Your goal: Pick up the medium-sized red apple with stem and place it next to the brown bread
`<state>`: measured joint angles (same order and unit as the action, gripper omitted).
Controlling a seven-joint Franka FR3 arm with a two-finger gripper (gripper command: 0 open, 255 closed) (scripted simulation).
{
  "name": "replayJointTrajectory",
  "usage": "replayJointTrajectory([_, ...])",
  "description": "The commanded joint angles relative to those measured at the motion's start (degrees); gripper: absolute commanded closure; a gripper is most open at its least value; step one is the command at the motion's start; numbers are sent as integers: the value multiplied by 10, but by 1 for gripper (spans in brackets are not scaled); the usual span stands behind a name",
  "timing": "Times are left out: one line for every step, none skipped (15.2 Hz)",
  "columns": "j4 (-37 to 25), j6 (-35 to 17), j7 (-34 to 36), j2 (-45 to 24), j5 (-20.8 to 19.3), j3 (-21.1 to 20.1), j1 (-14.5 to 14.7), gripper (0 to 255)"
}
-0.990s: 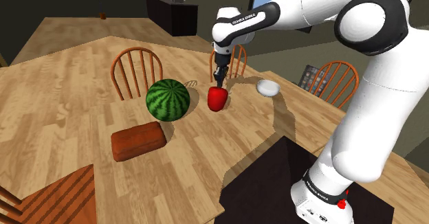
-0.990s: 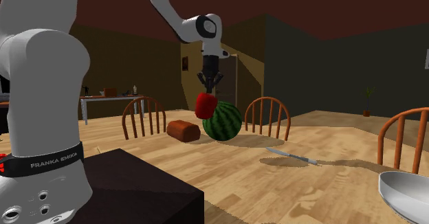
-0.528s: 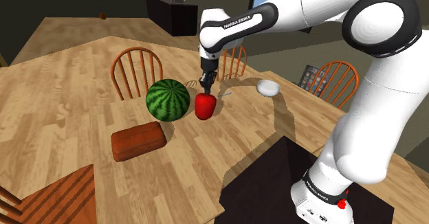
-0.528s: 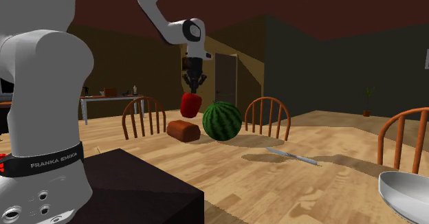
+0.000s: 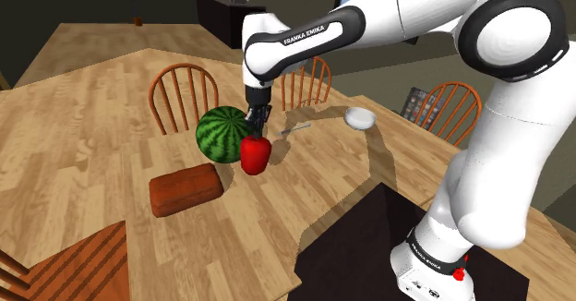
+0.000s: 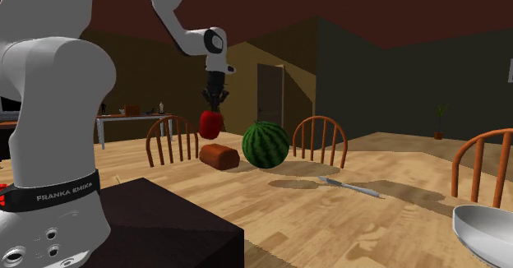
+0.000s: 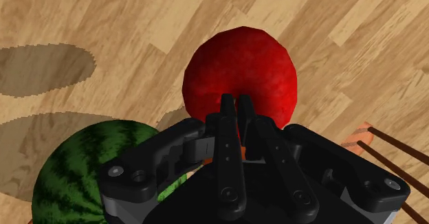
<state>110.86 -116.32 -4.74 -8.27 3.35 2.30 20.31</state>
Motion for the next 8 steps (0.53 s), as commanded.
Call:
replayJointTrajectory([-4, 3, 31, 1, -1, -13, 17, 255])
replayJointTrajectory([-10, 4, 44, -4, -1, -18, 24, 255])
replayJointTrajectory([-17, 5, 57, -9, -1, -24, 31, 255])
replayJointTrajectory([-25, 6, 69, -15, -2, -29, 39, 255])
replayJointTrajectory([-33, 8, 82, -21, -2, -34, 46, 255])
replayJointTrajectory([-43, 10, 95, -28, -3, -39, 53, 255])
replayJointTrajectory([-52, 12, 107, -35, -4, -44, 60, 255])
replayJointTrajectory([-63, 14, 120, -43, -5, -49, 68, 255])
